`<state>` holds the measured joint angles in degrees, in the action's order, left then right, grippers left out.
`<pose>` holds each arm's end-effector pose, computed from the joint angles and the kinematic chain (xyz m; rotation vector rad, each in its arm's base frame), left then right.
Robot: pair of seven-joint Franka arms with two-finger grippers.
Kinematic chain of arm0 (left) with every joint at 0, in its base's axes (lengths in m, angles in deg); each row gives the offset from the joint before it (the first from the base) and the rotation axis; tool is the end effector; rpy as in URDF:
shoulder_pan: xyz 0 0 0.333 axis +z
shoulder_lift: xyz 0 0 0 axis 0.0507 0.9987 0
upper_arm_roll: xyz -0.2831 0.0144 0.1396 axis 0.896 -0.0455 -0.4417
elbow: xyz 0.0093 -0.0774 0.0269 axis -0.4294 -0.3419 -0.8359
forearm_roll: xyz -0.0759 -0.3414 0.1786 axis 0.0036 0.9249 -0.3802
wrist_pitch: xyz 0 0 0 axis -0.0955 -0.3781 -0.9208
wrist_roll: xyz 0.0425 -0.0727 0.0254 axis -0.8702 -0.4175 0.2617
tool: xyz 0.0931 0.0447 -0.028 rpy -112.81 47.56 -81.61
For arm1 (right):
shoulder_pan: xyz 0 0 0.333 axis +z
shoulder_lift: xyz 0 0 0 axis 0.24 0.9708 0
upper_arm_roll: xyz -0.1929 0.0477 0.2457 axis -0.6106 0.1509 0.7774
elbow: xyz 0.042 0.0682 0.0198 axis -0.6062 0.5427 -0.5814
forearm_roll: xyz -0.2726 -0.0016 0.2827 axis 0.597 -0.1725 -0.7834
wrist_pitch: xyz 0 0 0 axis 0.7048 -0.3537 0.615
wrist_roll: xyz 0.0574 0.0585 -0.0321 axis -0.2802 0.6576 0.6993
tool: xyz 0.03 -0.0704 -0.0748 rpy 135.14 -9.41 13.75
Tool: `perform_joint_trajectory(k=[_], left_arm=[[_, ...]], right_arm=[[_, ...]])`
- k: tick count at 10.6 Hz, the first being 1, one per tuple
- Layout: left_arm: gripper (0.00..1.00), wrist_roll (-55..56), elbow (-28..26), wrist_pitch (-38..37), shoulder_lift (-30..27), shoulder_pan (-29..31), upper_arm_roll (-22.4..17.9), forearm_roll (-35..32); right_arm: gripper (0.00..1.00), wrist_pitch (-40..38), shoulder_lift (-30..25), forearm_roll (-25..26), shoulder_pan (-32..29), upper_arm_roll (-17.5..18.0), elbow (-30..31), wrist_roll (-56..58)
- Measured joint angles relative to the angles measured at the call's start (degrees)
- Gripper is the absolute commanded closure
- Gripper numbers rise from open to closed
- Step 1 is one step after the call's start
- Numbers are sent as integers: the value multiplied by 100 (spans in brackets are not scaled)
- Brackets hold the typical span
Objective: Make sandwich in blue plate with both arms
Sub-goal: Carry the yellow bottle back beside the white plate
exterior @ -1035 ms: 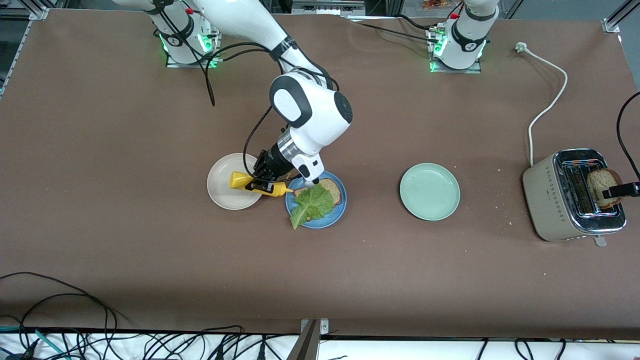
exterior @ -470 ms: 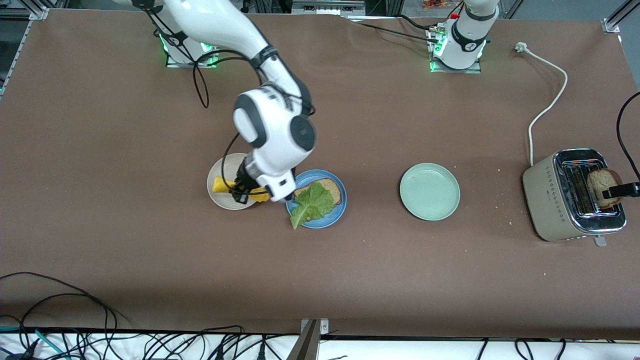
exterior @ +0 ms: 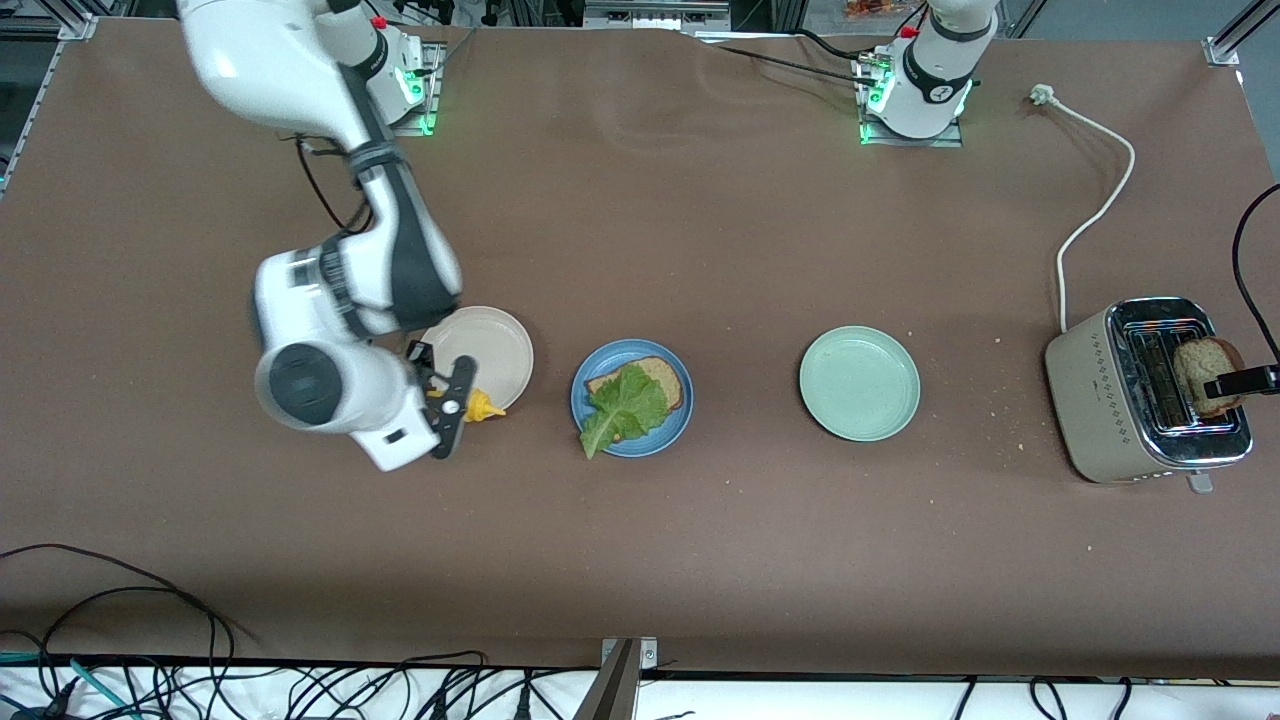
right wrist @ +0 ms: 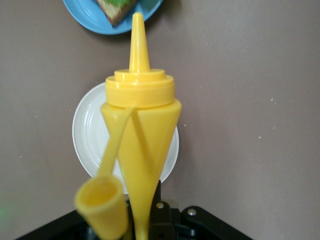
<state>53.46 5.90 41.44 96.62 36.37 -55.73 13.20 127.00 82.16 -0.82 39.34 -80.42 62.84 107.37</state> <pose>0.6429 0.2854 0.3931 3.0890 0.1742 -0.1638 0.6908 0.2261 0.3521 -2.3328 -1.8290 0.2769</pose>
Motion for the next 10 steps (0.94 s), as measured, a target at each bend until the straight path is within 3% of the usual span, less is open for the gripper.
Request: perform_joint_trajectory(k=[2,5,10], left_arm=[[0,0,2,0,0,-4,0,0],[0,0,4,0,0,-7,2,0],[0,0,5,0,1,-8,3,0]], right_arm=[[91,-53,13,-1168,-700,7,52,1033],[91,-376,65,-2271,-1280,26,275,2311],[91,-1221,162,-3408,-2183,32,939,4780]])
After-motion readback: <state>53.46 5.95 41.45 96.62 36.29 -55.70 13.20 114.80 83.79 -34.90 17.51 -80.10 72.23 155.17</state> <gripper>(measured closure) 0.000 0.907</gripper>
